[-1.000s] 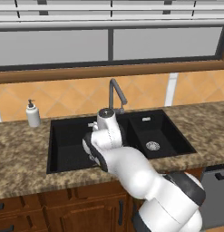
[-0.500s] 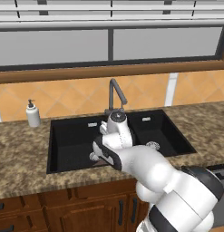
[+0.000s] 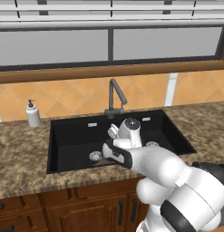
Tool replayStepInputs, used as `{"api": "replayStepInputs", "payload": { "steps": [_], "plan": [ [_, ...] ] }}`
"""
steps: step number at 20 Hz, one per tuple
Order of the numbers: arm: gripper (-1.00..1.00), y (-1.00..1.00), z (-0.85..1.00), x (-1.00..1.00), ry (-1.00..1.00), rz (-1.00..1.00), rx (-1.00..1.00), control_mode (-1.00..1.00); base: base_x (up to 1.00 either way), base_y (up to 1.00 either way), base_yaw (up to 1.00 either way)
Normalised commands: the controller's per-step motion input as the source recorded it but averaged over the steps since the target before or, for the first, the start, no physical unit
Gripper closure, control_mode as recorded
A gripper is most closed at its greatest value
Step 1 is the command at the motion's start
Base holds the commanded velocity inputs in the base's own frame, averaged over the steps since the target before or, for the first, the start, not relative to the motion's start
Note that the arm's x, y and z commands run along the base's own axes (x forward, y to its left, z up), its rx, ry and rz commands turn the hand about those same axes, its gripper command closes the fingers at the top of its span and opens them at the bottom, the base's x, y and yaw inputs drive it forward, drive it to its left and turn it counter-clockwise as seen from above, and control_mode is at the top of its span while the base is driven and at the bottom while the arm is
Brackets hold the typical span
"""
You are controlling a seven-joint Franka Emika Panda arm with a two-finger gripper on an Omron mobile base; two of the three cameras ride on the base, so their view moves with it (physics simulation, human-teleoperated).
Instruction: Pick the pan and sponge and place them into the sink. Then turn on the water.
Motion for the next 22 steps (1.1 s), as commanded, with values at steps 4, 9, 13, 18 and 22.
{"api": "replayStepInputs", "payload": {
  "steps": [4, 9, 13, 18, 22],
  "plan": [
    [1.00, -0.04, -0.31, 0.04, 0.00, -0.04, 0.02, -1.00, 0.00, 0.00, 0.00],
    [1.00, 0.00, -0.23, 0.16, 0.00, -0.04, 0.00, -1.00, 0.00, 0.00, 0.00],
    [1.00, 0.01, -0.11, 0.33, 0.00, -0.03, 0.00, -1.00, 0.00, 0.00, 0.00],
    [1.00, 0.07, 0.00, 0.38, 0.00, -0.01, 0.00, -1.00, 0.00, 0.00, 0.00],
    [1.00, 0.16, 0.00, 0.27, 0.00, -0.03, 0.00, -1.00, 0.00, 0.00, 0.00]
  ]
}}
